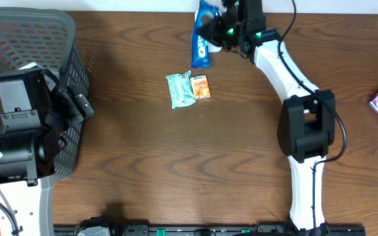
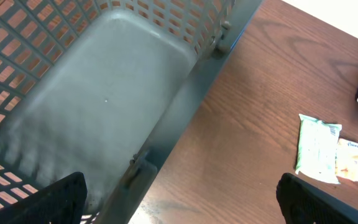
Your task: Scan the item barcode
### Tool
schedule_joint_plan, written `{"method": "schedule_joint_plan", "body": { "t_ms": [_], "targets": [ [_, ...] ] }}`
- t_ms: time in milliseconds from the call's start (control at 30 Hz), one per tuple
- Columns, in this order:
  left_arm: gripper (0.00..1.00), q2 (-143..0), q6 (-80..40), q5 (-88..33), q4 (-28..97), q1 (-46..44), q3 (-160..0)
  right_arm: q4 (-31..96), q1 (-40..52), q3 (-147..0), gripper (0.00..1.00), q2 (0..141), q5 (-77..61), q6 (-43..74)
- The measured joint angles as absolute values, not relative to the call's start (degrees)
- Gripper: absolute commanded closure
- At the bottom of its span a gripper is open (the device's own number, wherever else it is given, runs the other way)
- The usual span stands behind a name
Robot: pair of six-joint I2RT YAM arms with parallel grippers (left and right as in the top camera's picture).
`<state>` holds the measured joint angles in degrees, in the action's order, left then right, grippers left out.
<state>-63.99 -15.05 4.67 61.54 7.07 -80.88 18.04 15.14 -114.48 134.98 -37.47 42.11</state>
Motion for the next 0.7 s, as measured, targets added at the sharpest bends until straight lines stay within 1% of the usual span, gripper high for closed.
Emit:
{"method": "schedule_joint_plan", "body": {
  "t_ms": [167,233,367,467,567,700],
  "targets": [
    [0.02,-64.0,-15.0,4.7,61.6,7.1,-80.9,18.6,14.1,-114.5,0.99,136.6,-38.3,42.7],
    [0.02,-64.0,-15.0,4.7,61.5,7.1,-80.9,20.7,13.0,-116.2,0.99,136.6,-39.5,42.3],
    [0.02,-64.0,-15.0,4.7,61.6,7.1,-80.9,34.5,9.8,-123.1,0.99,136.6,-40.0,38.0],
    [0.02,-64.0,-15.0,4.6,61.6,7.1,-80.9,46.9,6.2,-130.5,0.99,136.6,-37.8,33.6],
    [0.02,-64.0,-15.0,4.6,61.6,7.1,-80.9,57.5,1.4,-137.3,0.99,136.6,-33.2,28.9],
    [0.02,-64.0,-15.0,4.7,61.6,7.1,-80.9,68.1,-6.0,-142.0,0.99,136.6,-25.3,22.5]
  ]
}}
